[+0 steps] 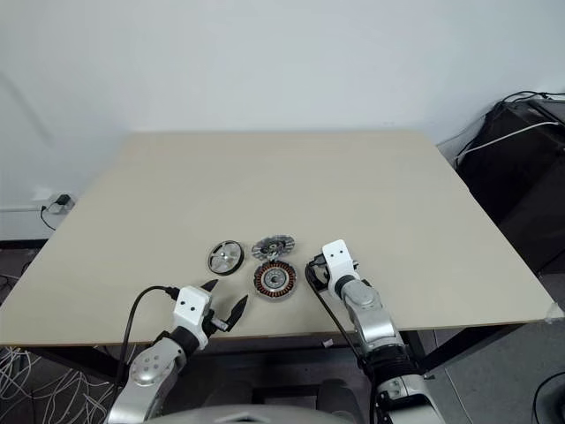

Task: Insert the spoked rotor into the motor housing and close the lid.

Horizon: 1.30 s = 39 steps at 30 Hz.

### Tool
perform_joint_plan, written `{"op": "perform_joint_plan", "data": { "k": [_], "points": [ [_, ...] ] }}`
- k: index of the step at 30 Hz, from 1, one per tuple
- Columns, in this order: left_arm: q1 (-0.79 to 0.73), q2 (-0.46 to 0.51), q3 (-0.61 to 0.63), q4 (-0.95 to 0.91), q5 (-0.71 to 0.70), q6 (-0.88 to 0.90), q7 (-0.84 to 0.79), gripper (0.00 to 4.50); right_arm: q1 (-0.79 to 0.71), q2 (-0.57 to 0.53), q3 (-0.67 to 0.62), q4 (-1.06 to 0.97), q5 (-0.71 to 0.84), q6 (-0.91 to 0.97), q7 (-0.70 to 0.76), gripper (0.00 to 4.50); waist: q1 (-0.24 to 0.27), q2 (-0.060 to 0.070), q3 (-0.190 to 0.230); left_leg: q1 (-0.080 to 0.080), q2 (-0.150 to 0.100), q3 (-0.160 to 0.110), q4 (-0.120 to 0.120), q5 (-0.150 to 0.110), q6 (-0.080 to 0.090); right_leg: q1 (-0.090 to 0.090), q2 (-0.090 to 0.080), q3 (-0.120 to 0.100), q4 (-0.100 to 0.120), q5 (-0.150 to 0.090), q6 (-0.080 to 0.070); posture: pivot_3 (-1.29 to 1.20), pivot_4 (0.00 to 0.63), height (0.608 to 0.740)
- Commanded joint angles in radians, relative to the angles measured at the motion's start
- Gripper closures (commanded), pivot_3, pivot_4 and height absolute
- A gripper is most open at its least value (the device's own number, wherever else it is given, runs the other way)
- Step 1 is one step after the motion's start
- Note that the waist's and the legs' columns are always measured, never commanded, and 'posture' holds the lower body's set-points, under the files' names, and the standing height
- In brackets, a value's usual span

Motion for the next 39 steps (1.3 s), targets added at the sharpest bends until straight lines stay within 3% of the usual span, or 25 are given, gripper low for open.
{"op": "perform_joint_plan", "data": {
  "k": [1, 2, 5, 15, 22, 27, 32, 39],
  "points": [
    [-0.007, 0.003, 0.002, -0.034, 0.003, -0.022, 0.003, 0.04, -0.036, 0.008, -0.015, 0.027, 0.007, -0.041, 0.000, 0.04, -0.002, 0.000, 0.000, 0.000, 0.000, 0.000, 0.000, 0.000, 0.000, 0.000, 0.000, 0.000, 0.000, 0.000, 0.000, 0.00, 0.000, 0.740],
    [-0.007, 0.003, 0.002, -0.034, 0.003, -0.021, 0.003, 0.04, -0.040, 0.011, -0.015, 0.039, 0.008, -0.044, 0.001, 0.04, -0.002, 0.000, 0.000, 0.000, 0.000, 0.000, 0.000, 0.000, 0.000, 0.000, 0.000, 0.000, 0.000, 0.000, 0.000, 0.00, 0.000, 0.740],
    [-0.008, 0.002, 0.001, -0.036, 0.003, -0.020, 0.003, 0.00, -0.048, 0.019, -0.018, 0.068, 0.012, -0.051, 0.004, 0.60, -0.003, 0.001, -0.001, 0.001, 0.000, 0.000, 0.000, 0.000, 0.000, 0.000, 0.001, 0.000, 0.001, 0.000, 0.000, 0.00, 0.000, 0.740],
    [-0.008, 0.002, 0.000, -0.040, 0.002, -0.017, 0.002, 0.00, -0.038, 0.029, -0.012, 0.090, 0.017, -0.064, 0.021, 3.79, -0.002, 0.001, -0.002, 0.002, 0.002, -0.001, 0.001, 0.001, 0.000, 0.002, 0.000, 0.000, 0.001, 0.001, 0.001, 0.00, 0.000, 0.740],
    [-0.006, 0.000, -0.004, -0.039, 0.004, -0.016, 0.003, 0.00, -0.011, 0.028, -0.009, 0.026, 0.027, -0.058, 0.034, 3.81, -0.001, 0.002, -0.002, 0.002, 0.002, -0.001, 0.001, 0.001, 0.000, 0.002, 0.000, 0.000, 0.001, 0.001, 0.001, 0.00, 0.000, 0.740],
    [-0.002, -0.001, -0.003, -0.041, 0.005, -0.014, 0.006, 0.00, 0.060, 0.015, 0.011, -0.225, 0.071, -0.005, 0.096, 3.81, 0.000, 0.003, -0.002, -0.001, 0.002, -0.001, 0.000, 0.001, 0.000, -0.001, -0.001, 0.001, 0.001, 0.000, 0.000, 0.00, 0.000, 0.740],
    [-0.001, -0.001, -0.003, -0.040, 0.003, -0.015, 0.005, 0.00, 0.129, -0.037, 0.080, -0.430, 0.086, 0.087, 0.189, 3.81, 0.000, 0.002, -0.001, 0.000, 0.003, -0.001, 0.000, 0.001, 0.000, -0.001, 0.000, 0.001, 0.001, 0.000, 0.000, 0.00, 0.000, 0.740],
    [-0.009, 0.002, -0.005, -0.033, 0.003, -0.016, -0.001, 0.00, 0.120, -0.049, 0.199, -0.496, 0.080, 0.151, 0.264, 3.81, 0.000, 0.001, -0.001, 0.000, 0.003, -0.001, 0.000, -0.001, -0.003, -0.001, 0.000, 0.000, 0.001, 0.000, 0.001, 0.00, 0.000, 0.740]
  ]
}}
